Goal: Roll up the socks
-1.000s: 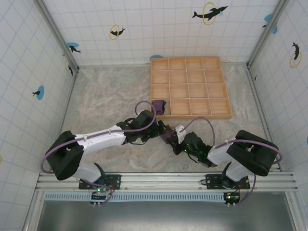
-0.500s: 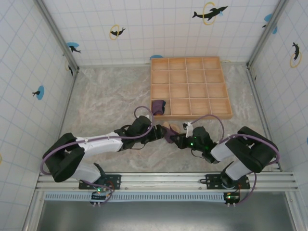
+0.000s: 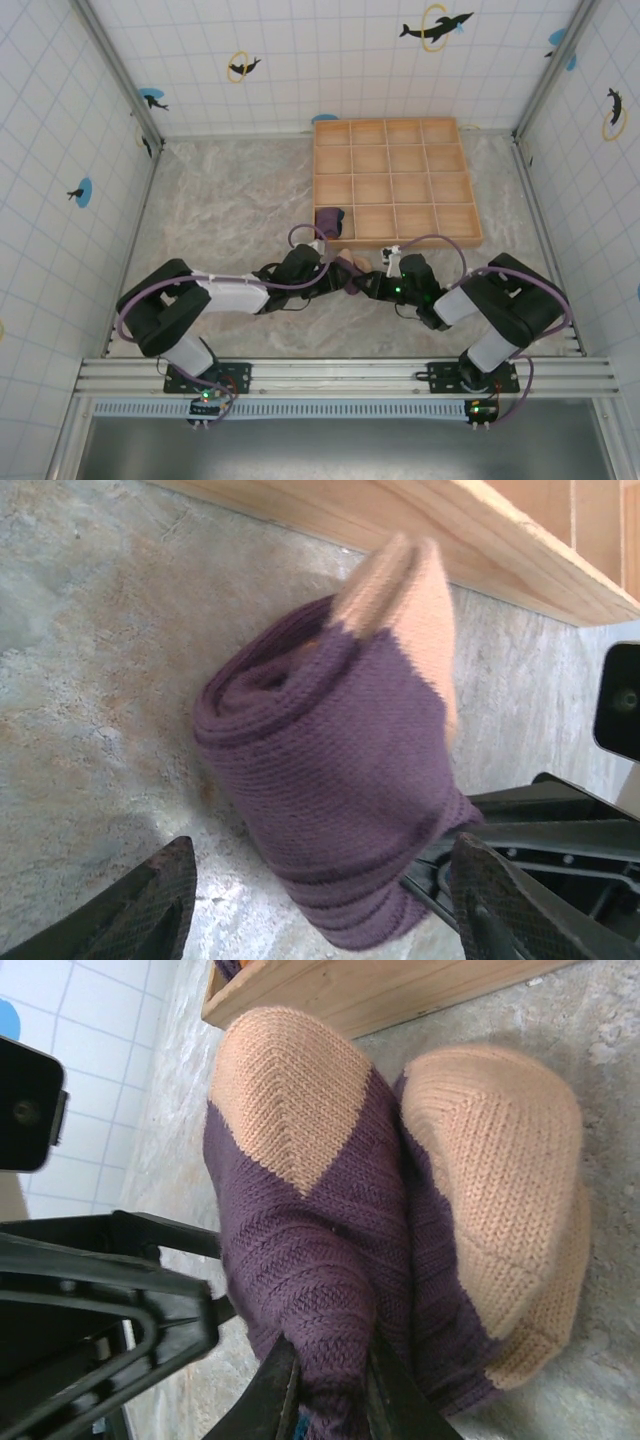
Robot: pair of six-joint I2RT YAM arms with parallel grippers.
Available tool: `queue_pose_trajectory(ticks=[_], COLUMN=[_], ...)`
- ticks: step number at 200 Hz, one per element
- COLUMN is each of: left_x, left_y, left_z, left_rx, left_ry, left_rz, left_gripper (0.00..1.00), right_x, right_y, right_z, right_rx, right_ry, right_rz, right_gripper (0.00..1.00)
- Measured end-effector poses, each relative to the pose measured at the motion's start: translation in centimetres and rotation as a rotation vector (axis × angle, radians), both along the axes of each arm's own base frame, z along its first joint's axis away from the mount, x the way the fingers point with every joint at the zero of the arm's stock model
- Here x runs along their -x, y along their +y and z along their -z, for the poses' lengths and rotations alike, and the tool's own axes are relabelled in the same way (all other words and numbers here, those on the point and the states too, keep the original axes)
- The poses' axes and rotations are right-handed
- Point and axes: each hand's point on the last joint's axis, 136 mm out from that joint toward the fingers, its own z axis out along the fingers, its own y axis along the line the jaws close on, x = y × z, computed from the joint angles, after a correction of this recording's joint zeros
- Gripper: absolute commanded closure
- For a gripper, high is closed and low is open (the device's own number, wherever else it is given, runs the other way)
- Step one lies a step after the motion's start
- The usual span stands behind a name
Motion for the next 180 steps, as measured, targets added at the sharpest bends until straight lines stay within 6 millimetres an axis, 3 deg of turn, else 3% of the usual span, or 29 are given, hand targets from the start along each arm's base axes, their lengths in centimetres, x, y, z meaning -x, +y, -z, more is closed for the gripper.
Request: queue_pose_trajectory(ticks=[60, 79, 101, 148, 180], left_x=[-0.6, -0.8, -1.1, -1.4, -1.5], left_y=[-0.9, -1.2, -1.5, -2.1, -1.7], left_z=[0.6, 0.6, 0.5, 0.1, 0.0], left_rx=[0.046, 0.064, 0.072, 0.04, -0.012], left_ry=[0.013, 0.014, 0.018, 0.027, 0.048], left_rz=[-0.033, -0.041, -0.048, -0.042, -0.058], left_gripper=[0.51, 0.62, 0.75, 0.94, 1.0], right_x=[-0.2, -0.2, -0.2, 0.3, 1.6], right_y=[-0.1, -0.1, -0.2, -1.0, -1.4], right_z=[0.1, 0.1, 0.0, 0.0, -0.6], right_rx=[-0.028, -0.032, -0.034, 0.017, 0.09], right_ry=[0.046, 0.053, 0.049, 0.035, -0.02], right_rz=[0.025, 0.029, 0.036, 0.032, -0.027], right_gripper=[1.0, 1.0, 0.89, 0.5, 0.3])
